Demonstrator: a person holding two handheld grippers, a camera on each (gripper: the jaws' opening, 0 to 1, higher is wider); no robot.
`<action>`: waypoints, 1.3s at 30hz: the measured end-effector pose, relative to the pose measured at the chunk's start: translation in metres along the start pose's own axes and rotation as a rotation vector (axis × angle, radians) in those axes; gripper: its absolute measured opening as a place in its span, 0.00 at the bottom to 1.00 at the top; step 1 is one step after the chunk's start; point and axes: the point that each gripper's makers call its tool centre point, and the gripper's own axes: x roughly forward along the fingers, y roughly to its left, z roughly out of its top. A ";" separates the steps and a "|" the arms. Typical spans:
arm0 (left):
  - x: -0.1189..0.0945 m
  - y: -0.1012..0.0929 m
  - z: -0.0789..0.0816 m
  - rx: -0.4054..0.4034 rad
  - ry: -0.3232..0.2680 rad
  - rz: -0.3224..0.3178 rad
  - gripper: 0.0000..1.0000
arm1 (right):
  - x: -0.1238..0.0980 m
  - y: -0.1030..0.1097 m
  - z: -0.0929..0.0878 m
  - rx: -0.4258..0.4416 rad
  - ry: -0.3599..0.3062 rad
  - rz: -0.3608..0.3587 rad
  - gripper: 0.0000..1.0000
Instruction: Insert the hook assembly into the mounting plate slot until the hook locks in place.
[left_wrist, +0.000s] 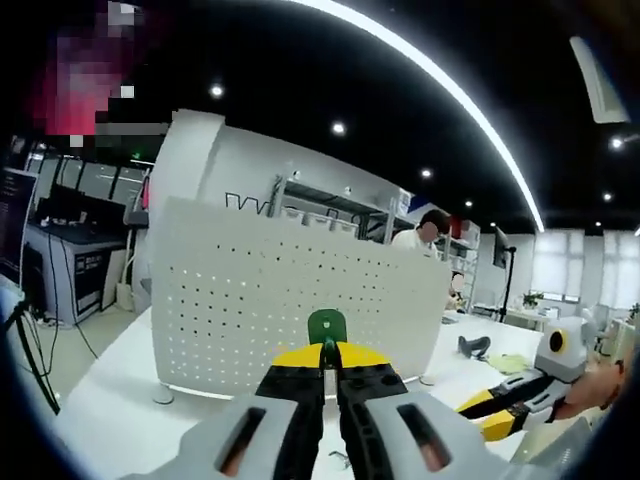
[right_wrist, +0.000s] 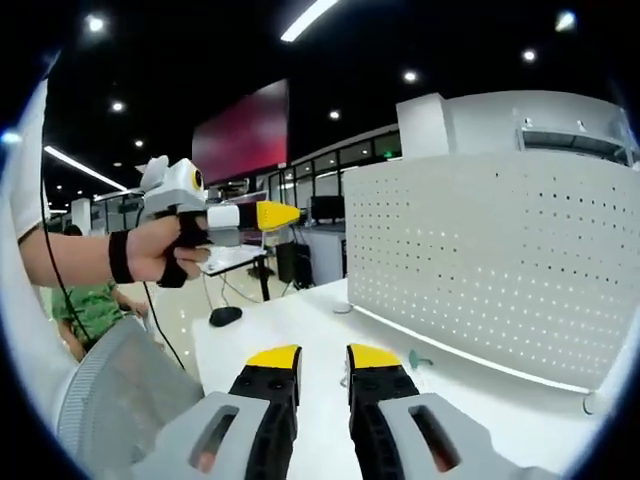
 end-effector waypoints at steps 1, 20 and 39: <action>0.001 0.002 0.001 0.009 -0.001 0.008 0.02 | -0.001 0.000 0.000 0.000 -0.001 0.001 0.19; 0.026 0.028 0.029 0.133 -0.033 0.120 0.02 | -0.016 -0.008 -0.009 -0.002 0.011 -0.009 0.27; 0.050 0.056 0.040 0.206 -0.024 0.200 0.02 | -0.027 -0.012 -0.014 -0.007 0.008 -0.046 0.37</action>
